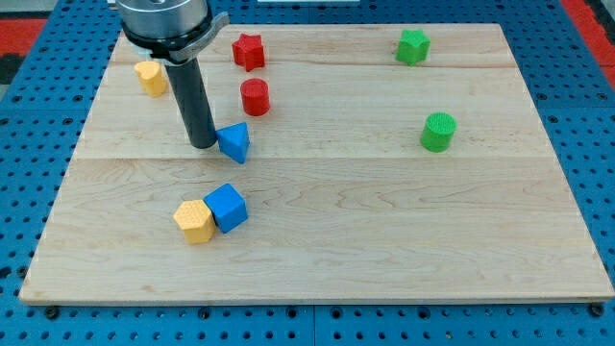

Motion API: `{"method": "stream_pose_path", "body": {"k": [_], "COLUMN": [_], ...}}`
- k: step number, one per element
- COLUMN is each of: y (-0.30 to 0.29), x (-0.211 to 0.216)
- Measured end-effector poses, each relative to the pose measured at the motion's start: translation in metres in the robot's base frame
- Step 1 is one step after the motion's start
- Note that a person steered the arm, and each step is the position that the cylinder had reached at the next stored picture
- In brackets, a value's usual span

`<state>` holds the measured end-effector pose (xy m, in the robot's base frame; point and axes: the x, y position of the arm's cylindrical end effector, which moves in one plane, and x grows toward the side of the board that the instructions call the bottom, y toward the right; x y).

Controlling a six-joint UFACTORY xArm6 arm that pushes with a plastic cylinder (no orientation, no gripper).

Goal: Push the yellow hexagon below the blue cube

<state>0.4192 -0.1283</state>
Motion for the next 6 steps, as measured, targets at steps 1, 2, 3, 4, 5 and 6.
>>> {"method": "stream_pose_path", "body": {"k": [1,2,3,4,5,6], "y": [0.006,-0.017,-0.013,-0.013,-0.006,-0.012], "x": [0.000,0.015,0.060,0.085,0.130,0.143]}}
